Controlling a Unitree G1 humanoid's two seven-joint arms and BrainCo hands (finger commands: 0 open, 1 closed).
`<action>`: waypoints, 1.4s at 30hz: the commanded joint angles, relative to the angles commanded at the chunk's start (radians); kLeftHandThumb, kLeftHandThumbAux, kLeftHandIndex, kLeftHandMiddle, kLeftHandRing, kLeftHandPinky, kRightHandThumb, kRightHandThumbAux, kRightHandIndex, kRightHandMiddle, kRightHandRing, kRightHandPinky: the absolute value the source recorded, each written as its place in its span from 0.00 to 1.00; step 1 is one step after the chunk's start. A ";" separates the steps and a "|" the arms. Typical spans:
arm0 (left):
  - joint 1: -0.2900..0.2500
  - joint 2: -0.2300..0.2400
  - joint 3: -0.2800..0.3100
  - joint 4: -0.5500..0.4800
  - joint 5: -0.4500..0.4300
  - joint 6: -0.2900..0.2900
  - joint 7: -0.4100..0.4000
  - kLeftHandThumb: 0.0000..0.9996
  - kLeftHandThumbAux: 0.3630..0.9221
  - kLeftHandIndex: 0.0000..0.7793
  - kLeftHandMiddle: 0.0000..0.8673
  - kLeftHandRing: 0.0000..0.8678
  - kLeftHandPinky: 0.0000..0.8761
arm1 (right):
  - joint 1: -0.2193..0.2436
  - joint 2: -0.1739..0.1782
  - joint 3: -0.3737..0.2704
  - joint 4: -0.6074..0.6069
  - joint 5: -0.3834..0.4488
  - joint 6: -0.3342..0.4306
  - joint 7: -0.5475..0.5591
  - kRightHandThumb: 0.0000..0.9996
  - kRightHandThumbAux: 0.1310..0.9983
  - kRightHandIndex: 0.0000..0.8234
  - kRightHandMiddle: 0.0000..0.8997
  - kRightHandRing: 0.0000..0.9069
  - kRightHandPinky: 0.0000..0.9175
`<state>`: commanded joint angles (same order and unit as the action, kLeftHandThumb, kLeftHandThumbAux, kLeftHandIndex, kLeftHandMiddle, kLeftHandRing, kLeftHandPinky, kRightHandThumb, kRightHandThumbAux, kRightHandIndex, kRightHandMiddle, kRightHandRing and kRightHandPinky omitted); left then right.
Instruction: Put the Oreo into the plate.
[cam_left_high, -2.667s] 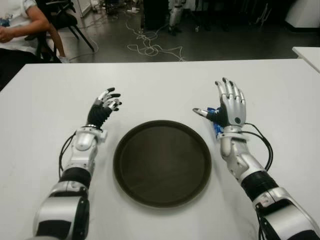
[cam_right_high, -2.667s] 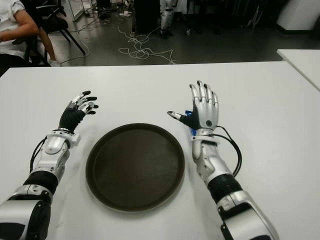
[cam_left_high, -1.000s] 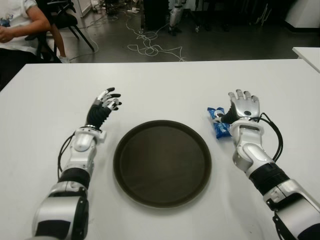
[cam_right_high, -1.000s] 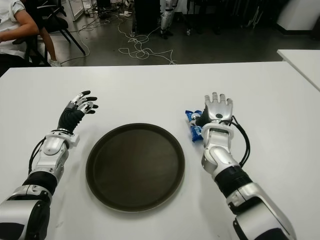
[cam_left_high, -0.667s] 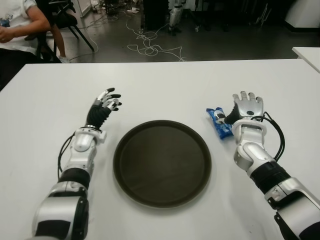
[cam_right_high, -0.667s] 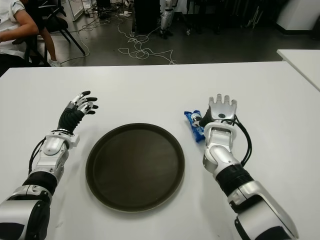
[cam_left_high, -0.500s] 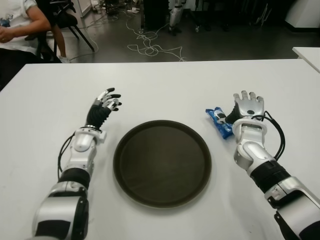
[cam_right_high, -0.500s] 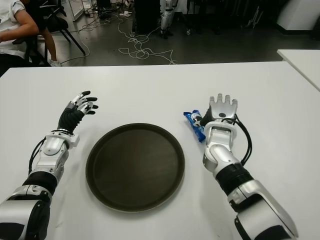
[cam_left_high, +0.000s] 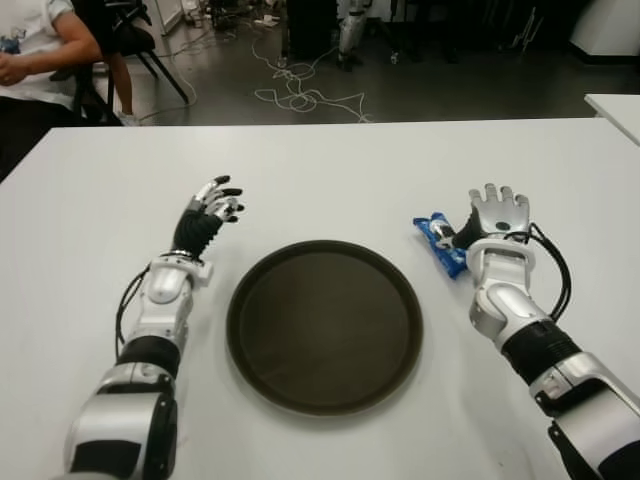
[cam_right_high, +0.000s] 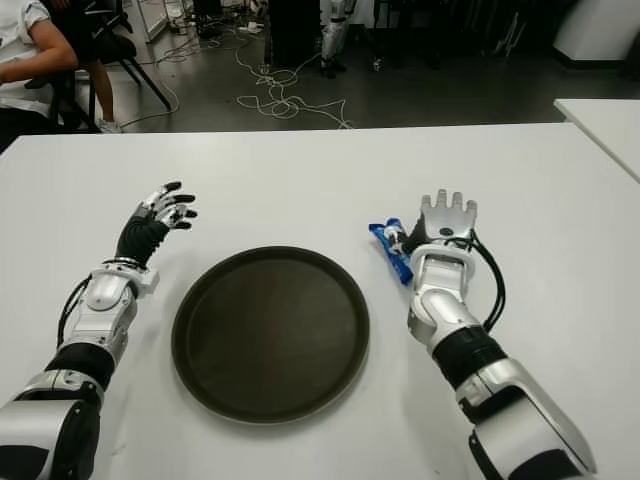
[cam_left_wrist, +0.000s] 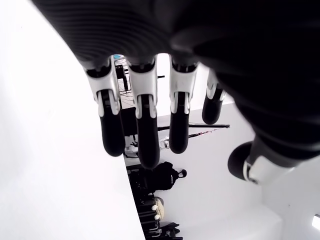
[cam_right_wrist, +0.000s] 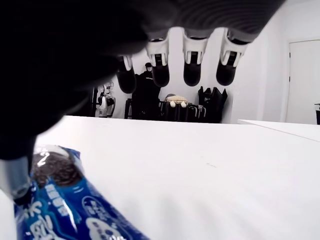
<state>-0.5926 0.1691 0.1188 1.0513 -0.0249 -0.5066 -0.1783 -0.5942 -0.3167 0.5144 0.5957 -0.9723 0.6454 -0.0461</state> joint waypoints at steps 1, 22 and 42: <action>0.000 0.000 0.000 0.000 0.000 -0.001 0.000 0.71 0.29 0.20 0.30 0.36 0.36 | -0.002 0.000 0.002 0.007 0.000 -0.003 0.001 0.00 0.49 0.00 0.01 0.03 0.06; 0.002 -0.004 -0.001 -0.007 0.002 -0.001 0.008 0.67 0.34 0.19 0.28 0.34 0.35 | -0.026 -0.002 0.017 0.089 0.010 -0.076 -0.003 0.00 0.56 0.07 0.08 0.12 0.18; -0.002 -0.003 -0.009 0.001 0.015 -0.001 0.022 0.67 0.29 0.20 0.29 0.35 0.37 | -0.036 0.000 0.015 0.151 0.025 -0.149 -0.054 0.00 0.57 0.13 0.15 0.19 0.24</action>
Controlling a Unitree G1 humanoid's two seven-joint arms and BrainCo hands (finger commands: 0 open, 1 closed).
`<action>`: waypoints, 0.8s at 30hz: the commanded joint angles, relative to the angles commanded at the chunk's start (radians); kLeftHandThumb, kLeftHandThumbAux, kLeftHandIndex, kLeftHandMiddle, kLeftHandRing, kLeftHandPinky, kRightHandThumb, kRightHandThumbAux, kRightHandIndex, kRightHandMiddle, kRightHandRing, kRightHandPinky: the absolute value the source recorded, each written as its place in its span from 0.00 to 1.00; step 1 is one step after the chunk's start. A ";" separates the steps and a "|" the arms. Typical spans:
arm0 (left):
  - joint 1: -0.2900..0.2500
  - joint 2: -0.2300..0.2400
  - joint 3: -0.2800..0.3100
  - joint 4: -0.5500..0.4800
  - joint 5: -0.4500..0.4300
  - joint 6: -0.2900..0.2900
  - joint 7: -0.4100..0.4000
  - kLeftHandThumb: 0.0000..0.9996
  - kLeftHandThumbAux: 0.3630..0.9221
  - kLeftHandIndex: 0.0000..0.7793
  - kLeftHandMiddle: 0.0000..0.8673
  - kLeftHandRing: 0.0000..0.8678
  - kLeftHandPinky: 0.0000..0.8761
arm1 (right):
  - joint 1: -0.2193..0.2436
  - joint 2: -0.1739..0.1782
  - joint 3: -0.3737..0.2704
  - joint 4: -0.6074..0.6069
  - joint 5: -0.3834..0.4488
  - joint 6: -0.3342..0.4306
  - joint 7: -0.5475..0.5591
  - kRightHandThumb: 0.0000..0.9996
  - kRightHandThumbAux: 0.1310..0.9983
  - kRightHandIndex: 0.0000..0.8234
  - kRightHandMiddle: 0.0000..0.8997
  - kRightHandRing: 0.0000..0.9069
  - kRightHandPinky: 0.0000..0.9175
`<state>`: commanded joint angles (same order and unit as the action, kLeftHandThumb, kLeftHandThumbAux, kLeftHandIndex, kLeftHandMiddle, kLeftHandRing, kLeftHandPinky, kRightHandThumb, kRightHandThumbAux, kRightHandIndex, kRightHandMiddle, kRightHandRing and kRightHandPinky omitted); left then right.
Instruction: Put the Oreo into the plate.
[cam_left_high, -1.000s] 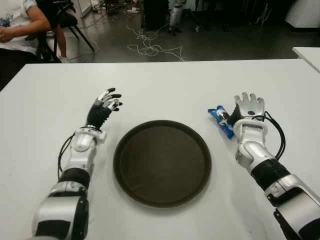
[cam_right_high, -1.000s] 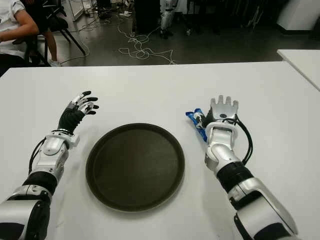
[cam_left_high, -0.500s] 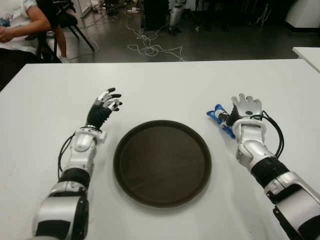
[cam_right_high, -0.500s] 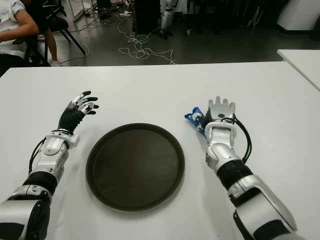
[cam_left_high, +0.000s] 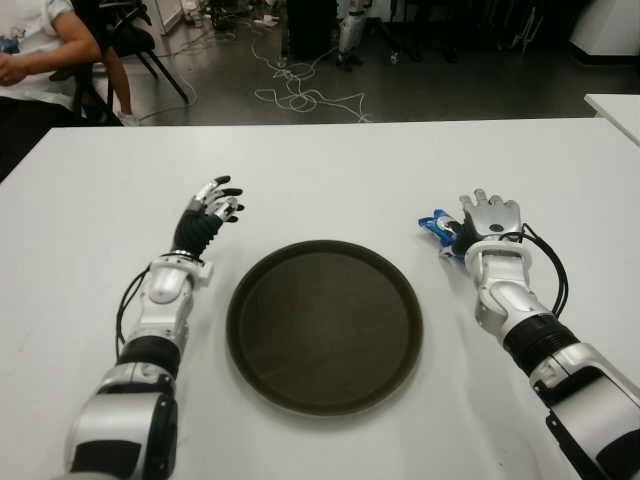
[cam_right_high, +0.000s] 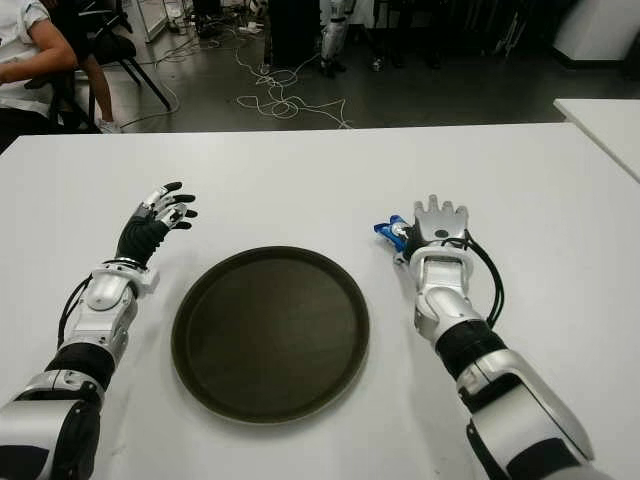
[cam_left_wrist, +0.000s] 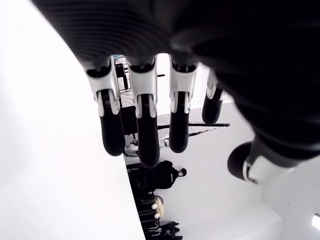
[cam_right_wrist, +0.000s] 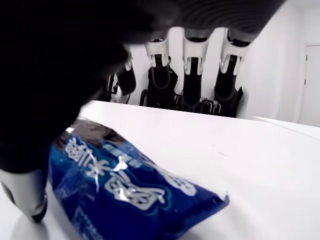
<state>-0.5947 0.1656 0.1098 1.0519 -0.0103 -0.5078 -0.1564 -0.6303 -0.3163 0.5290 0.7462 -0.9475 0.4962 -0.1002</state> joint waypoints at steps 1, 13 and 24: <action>0.000 0.000 -0.001 -0.001 0.001 0.000 0.001 0.67 0.29 0.20 0.29 0.35 0.37 | -0.001 0.000 0.000 0.003 0.000 -0.003 -0.002 0.00 0.57 0.13 0.15 0.19 0.24; 0.003 -0.005 0.001 -0.013 -0.007 0.009 -0.002 0.68 0.31 0.20 0.28 0.36 0.40 | -0.003 0.000 -0.021 0.018 0.043 -0.050 0.007 0.00 0.59 0.13 0.16 0.20 0.26; 0.010 -0.005 -0.002 -0.035 -0.003 0.024 0.003 0.70 0.30 0.21 0.29 0.37 0.40 | -0.014 0.001 -0.082 0.033 0.173 -0.128 0.112 0.00 0.61 0.10 0.08 0.11 0.16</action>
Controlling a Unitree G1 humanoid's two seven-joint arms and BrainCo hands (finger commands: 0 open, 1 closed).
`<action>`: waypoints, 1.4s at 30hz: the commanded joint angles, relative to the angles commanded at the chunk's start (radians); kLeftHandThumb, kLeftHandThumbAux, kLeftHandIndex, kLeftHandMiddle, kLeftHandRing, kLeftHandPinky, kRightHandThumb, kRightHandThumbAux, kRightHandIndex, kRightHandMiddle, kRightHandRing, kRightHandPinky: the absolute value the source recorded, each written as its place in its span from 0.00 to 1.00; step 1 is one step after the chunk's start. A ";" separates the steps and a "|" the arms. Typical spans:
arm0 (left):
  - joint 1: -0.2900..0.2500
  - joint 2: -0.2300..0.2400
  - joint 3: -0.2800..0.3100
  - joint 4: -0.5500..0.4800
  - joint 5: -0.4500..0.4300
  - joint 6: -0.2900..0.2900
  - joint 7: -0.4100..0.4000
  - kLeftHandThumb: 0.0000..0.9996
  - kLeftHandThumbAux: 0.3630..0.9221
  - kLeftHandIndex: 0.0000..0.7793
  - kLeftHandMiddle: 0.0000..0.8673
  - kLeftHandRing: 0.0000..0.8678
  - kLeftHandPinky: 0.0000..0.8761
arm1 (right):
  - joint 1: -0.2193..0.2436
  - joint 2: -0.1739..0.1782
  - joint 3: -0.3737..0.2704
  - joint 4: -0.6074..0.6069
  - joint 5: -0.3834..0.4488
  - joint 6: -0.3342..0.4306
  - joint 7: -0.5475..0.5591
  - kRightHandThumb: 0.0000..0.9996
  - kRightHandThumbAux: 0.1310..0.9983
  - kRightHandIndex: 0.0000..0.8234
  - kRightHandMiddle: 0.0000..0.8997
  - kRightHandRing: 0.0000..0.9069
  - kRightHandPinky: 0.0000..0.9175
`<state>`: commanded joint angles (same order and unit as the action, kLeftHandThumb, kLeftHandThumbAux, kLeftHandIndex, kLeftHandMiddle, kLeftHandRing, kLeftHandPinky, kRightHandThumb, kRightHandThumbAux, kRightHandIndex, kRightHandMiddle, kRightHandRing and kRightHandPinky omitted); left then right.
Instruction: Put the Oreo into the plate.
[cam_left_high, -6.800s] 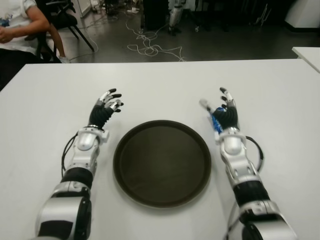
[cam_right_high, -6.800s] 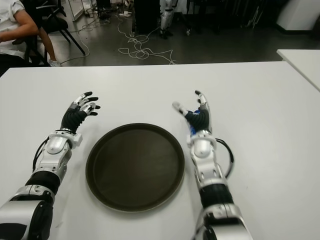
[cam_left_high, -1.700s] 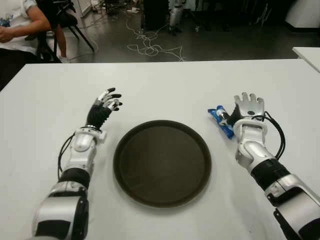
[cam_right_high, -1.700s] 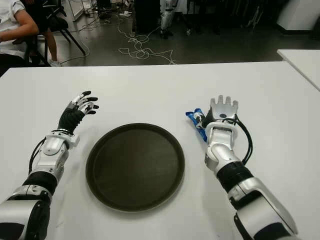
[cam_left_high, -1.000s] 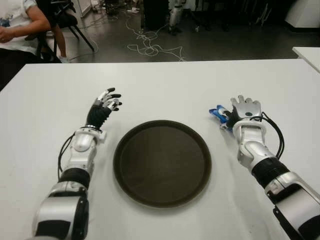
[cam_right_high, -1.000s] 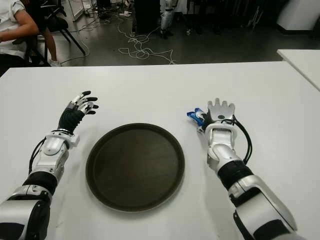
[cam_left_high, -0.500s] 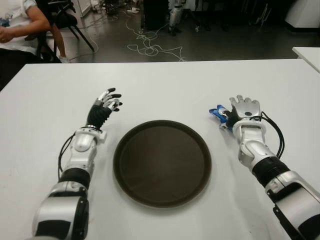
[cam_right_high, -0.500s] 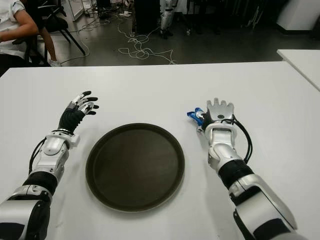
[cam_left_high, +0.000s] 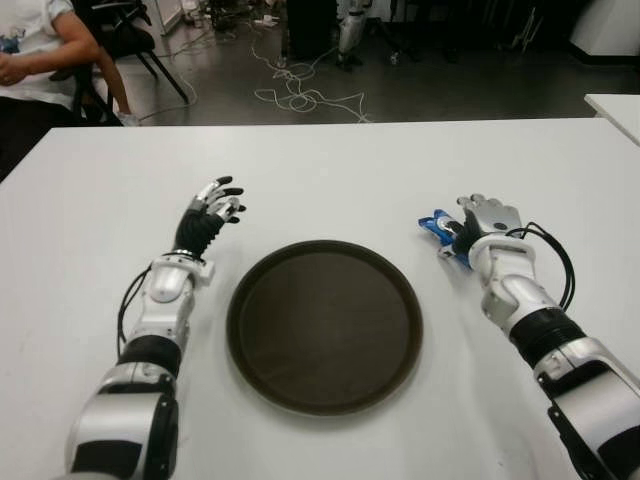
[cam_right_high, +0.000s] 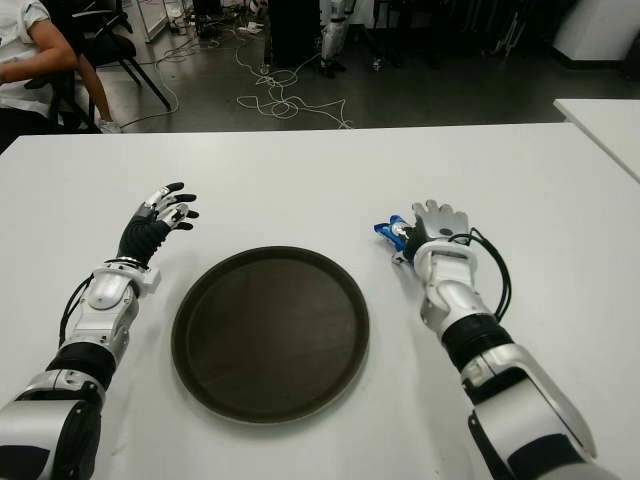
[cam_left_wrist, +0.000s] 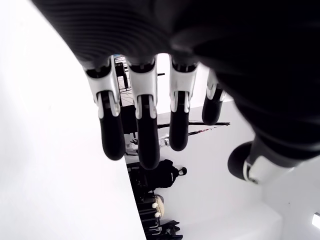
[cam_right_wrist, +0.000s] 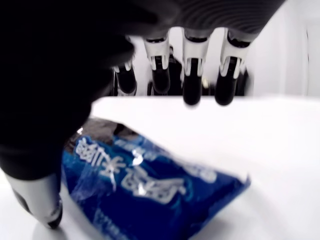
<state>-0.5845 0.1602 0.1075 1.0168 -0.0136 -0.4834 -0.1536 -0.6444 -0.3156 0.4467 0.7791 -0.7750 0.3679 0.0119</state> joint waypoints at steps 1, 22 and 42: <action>0.001 0.000 0.000 -0.002 0.001 0.001 0.001 0.70 0.30 0.21 0.30 0.36 0.40 | -0.001 -0.001 -0.001 0.000 0.006 -0.004 0.004 0.00 0.61 0.10 0.08 0.11 0.17; 0.008 -0.004 0.003 -0.011 -0.012 0.000 0.003 0.73 0.33 0.20 0.28 0.36 0.38 | -0.064 0.015 -0.031 0.144 0.109 -0.045 0.051 0.00 0.61 0.17 0.16 0.18 0.22; 0.017 -0.002 0.002 -0.022 -0.017 -0.010 -0.006 0.71 0.33 0.19 0.28 0.35 0.37 | -0.081 0.020 -0.035 0.182 0.127 -0.039 0.047 0.00 0.62 0.13 0.12 0.13 0.13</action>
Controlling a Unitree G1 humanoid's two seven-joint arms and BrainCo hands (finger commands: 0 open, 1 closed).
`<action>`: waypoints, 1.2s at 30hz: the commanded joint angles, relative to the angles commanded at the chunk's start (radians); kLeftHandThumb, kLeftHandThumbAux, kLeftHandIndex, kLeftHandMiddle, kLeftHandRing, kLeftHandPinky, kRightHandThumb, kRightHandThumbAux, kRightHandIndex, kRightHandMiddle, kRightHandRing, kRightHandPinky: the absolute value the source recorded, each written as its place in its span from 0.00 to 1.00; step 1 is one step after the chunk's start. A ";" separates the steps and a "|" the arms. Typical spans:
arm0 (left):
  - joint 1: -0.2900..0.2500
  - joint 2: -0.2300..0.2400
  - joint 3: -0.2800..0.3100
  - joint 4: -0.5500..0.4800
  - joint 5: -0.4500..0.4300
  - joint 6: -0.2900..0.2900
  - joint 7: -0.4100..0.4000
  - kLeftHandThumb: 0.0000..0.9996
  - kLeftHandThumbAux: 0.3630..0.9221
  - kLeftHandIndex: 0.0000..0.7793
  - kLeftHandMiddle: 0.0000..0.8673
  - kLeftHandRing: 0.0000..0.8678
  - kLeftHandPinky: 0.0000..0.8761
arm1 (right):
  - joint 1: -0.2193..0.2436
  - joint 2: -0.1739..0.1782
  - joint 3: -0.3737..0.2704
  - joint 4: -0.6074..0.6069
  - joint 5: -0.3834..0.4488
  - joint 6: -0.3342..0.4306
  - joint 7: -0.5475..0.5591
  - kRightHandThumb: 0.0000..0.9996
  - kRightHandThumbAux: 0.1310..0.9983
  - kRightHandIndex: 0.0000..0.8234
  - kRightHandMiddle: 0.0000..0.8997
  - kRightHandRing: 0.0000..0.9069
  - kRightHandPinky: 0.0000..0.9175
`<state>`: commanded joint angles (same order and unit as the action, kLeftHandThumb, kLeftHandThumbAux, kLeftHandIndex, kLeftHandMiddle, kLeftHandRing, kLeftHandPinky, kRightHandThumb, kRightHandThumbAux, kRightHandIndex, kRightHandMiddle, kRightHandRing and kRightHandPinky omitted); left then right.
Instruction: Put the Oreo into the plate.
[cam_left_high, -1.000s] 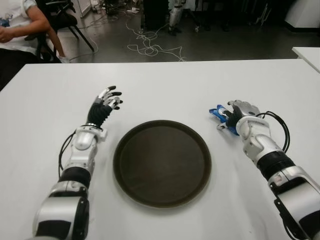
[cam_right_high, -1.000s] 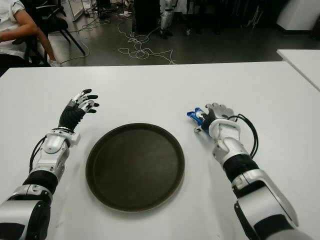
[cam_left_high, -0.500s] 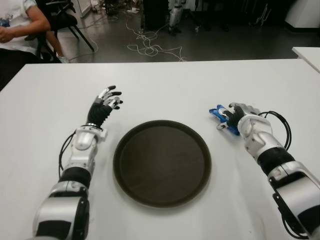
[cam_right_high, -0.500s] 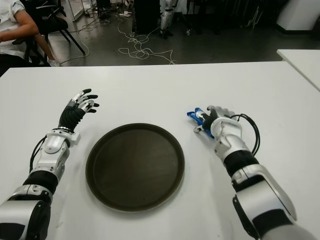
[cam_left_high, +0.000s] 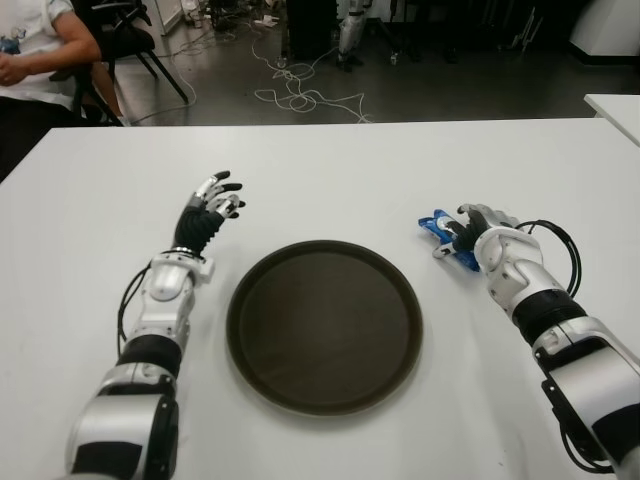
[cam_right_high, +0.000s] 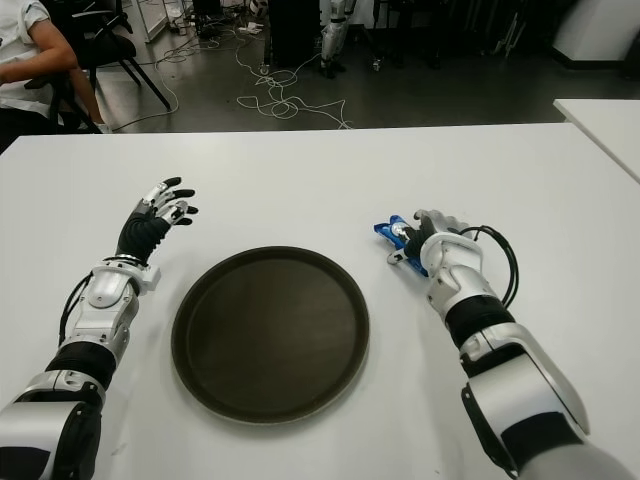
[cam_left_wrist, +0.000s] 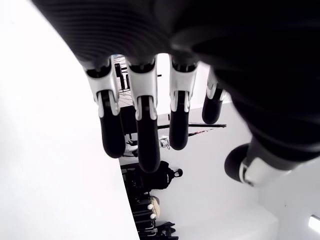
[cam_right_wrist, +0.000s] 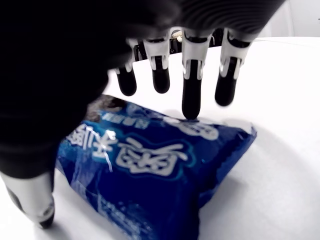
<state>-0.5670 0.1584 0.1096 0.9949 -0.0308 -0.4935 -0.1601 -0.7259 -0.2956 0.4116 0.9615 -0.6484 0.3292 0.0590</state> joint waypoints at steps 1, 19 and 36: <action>0.000 0.000 0.000 -0.001 0.000 0.001 0.000 0.71 0.33 0.19 0.28 0.36 0.38 | 0.000 -0.001 0.001 0.000 0.000 -0.001 -0.001 0.00 0.62 0.13 0.12 0.12 0.13; 0.011 -0.005 -0.004 -0.021 0.006 0.005 0.014 0.69 0.32 0.19 0.28 0.35 0.37 | 0.005 -0.019 0.001 0.008 0.022 -0.044 0.006 0.00 0.56 0.20 0.19 0.18 0.17; 0.015 -0.018 -0.001 -0.034 -0.003 0.017 0.010 0.72 0.34 0.18 0.27 0.36 0.34 | 0.040 -0.053 0.018 -0.101 -0.003 -0.025 0.030 0.19 0.62 0.37 0.30 0.32 0.38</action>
<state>-0.5520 0.1402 0.1090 0.9606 -0.0339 -0.4762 -0.1496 -0.6860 -0.3491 0.4299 0.8603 -0.6517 0.3038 0.0886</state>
